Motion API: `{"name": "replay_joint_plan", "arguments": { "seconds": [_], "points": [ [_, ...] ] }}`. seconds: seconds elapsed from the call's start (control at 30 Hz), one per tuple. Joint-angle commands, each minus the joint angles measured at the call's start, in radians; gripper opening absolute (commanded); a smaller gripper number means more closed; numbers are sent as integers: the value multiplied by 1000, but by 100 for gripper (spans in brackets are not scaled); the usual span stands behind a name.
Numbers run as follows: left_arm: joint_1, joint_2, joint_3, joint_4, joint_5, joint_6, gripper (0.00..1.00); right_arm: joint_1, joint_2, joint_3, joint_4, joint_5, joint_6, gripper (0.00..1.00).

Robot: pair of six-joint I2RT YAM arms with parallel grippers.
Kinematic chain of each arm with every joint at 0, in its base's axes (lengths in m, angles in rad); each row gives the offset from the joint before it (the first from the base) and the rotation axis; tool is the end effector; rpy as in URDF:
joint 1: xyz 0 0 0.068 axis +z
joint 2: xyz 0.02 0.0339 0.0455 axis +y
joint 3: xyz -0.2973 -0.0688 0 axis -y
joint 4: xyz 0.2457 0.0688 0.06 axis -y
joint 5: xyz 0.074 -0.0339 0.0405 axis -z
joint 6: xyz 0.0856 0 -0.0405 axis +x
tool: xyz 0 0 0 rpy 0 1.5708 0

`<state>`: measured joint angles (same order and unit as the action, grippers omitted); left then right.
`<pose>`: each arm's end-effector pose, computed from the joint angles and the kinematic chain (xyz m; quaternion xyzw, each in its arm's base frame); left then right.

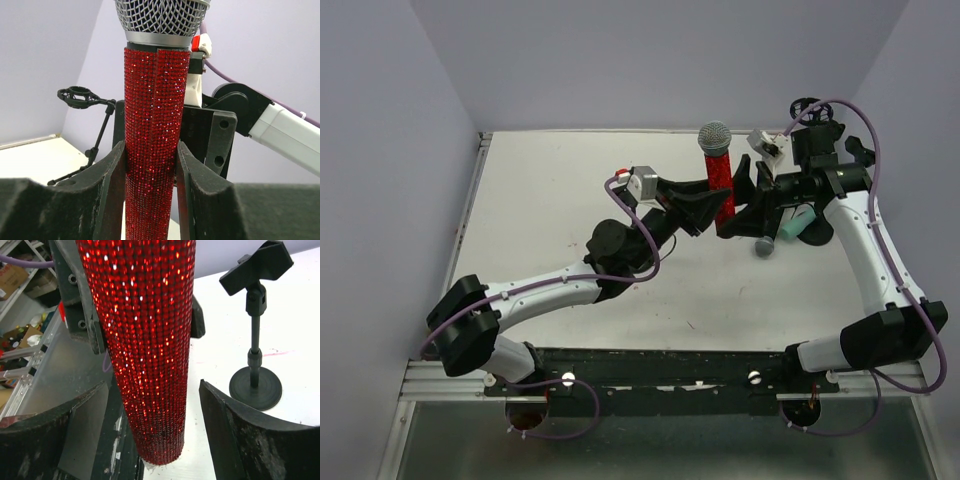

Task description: Attach the microphones to the stand

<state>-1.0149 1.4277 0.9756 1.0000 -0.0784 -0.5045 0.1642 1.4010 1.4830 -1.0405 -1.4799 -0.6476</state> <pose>0.1961 -0.3030 0.4374 0.0904 0.4819 -0.5862 0.6450 0.2393 0.1261 0.4195 -0.4647 0.5667 0.5709 0.3700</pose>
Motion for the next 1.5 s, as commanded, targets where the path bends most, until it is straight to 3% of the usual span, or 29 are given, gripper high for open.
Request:
{"name": "replay_joint_plan", "arguments": {
  "seconds": [0.0,0.17,0.3,0.47,0.6,0.67,0.7,0.73,0.8,0.83,0.93,1.0,1.17,1.3,1.47],
  "points": [
    [-16,11,-2,118,-63,-12,0,15,36,69,-65,-180,-6,80],
    [-22,34,11,146,-81,-23,0,37,61,103,-96,-178,-12,74],
    [-25,39,9,166,-92,-25,0,38,61,109,-98,-178,-12,64],
    [-28,31,-17,192,-98,-25,0,38,67,120,-95,-178,0,24],
    [-27,-16,-52,177,-74,-8,0,38,62,99,-66,-174,-4,9],
    [-28,-74,-84,123,-52,6,22,38,56,88,-56,-136,-24,7],
    [-28,-111,-107,92,-34,23,40,38,50,83,-53,-105,-36,7],
    [-27,-160,-127,51,-9,53,52,38,44,74,-35,-79,-35,7],
    [-27,-269,-176,-74,41,107,71,38,20,42,50,-4,-12,7],
    [-27,-327,-189,-157,66,136,77,40,-6,11,132,32,59,7],
    [-10,-522,-154,-561,77,213,85,41,-92,-122,482,127,268,7],
    [22,-620,-131,-790,135,227,86,43,-126,-184,618,148,304,7],
    [234,-782,-118,-1210,276,241,92,72,-62,-118,564,121,133,7],
    [421,-780,-158,-1298,460,319,93,84,39,-21,552,128,77,7],
    [584,-724,-222,-1160,549,421,96,86,115,-23,707,119,190,7]
  ]
}}
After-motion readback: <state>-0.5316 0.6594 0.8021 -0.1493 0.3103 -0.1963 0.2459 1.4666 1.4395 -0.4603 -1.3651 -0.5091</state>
